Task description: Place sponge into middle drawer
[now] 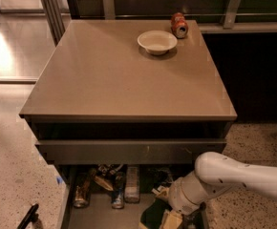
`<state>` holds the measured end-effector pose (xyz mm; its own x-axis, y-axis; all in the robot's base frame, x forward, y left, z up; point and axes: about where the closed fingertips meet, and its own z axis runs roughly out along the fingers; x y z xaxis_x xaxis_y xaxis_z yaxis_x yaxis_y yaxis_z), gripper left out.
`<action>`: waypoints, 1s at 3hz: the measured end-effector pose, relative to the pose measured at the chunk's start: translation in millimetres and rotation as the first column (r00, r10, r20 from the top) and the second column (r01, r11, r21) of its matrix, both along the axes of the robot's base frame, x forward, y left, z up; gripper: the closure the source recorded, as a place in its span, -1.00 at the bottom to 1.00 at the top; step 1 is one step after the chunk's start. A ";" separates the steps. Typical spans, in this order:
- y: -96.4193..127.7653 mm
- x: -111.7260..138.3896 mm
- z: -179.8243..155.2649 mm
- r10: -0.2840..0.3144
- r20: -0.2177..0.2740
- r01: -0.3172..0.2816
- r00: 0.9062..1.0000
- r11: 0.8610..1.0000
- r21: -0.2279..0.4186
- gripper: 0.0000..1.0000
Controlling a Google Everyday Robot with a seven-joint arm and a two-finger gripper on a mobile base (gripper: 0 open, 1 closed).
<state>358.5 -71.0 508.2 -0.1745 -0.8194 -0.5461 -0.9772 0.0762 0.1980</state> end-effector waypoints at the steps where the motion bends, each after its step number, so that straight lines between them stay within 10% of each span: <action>1: 4.7 -5.9 -32.3 -0.008 -0.092 0.020 0.996 0.992 0.128 1.00; 3: 9.9 -14.1 -58.7 -0.002 -0.159 0.035 0.987 0.978 0.205 1.00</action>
Offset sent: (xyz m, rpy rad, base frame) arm -0.0157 0.0095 -0.0767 0.2744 0.2057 -0.0303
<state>344.4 -61.1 449.5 -0.2858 -0.6876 -0.6675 -0.9313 0.0351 0.3626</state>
